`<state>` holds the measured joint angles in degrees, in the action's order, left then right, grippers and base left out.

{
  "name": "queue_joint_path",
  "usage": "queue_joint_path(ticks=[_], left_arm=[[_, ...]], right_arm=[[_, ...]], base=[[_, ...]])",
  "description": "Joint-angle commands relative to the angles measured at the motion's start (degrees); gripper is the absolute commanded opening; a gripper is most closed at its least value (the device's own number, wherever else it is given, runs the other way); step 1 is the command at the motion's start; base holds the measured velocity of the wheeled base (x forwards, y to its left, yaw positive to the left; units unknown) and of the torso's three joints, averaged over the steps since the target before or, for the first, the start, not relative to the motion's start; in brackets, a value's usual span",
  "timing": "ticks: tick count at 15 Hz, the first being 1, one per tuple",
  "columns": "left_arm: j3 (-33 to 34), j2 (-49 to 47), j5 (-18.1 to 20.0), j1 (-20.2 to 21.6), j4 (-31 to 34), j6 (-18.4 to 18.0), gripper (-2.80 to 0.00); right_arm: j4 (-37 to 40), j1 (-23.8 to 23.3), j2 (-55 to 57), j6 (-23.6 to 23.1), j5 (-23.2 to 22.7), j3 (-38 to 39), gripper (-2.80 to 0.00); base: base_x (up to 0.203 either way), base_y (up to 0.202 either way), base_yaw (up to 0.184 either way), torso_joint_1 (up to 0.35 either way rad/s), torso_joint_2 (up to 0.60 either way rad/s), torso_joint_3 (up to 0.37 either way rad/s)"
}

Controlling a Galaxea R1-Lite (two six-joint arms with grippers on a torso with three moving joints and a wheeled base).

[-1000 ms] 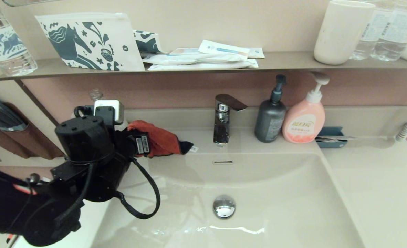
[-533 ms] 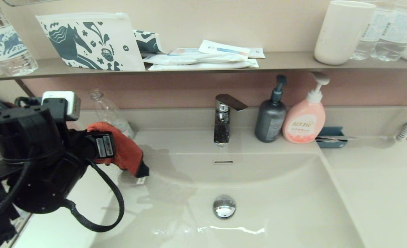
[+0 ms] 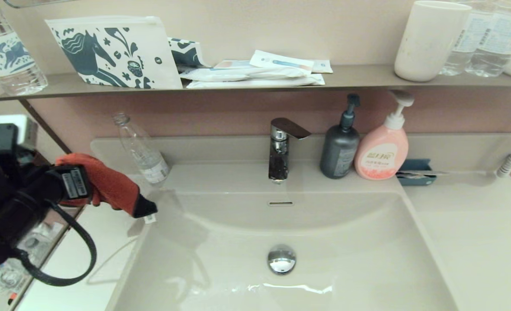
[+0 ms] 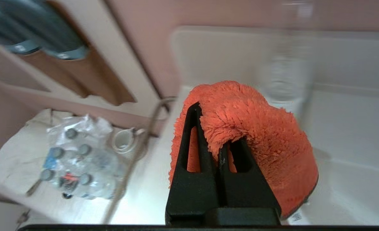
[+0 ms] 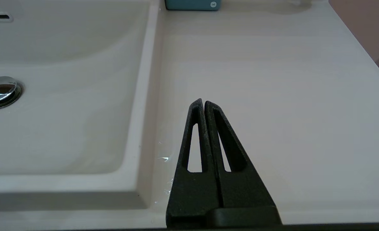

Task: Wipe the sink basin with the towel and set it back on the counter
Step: Wipe the sink

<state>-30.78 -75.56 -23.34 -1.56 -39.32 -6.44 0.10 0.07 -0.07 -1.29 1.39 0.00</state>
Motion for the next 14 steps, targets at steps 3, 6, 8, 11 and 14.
queue_joint_path(ticks=[3,6,8,11,14], left_arm=[[-0.9,0.9,21.5,16.7,0.8,0.5,-2.8],[-0.5,-1.8,21.7,14.0,0.7,4.8,-2.8],[-0.5,-5.6,21.7,12.5,-3.1,9.4,-2.8],[-0.3,-15.2,21.9,12.1,-16.7,9.9,-2.8],[-0.5,-24.3,22.4,12.2,-25.8,8.4,-2.8]], right_arm=[[0.0,0.0,0.1,0.0,0.0,0.0,-2.8],[0.0,0.0,0.1,0.0,0.0,0.0,-2.8],[0.0,0.0,0.1,0.0,0.0,0.0,-2.8],[0.0,0.0,0.1,0.0,0.0,0.0,-2.8],[0.0,0.0,0.1,0.0,0.0,0.0,-2.8]], base=[[0.0,0.0,0.0,0.0,0.0,0.0],[0.0,0.0,0.0,0.0,0.0,0.0],[0.0,0.0,0.0,0.0,0.0,0.0],[0.0,0.0,0.0,0.0,0.0,0.0],[0.0,0.0,0.0,0.0,0.0,0.0]])
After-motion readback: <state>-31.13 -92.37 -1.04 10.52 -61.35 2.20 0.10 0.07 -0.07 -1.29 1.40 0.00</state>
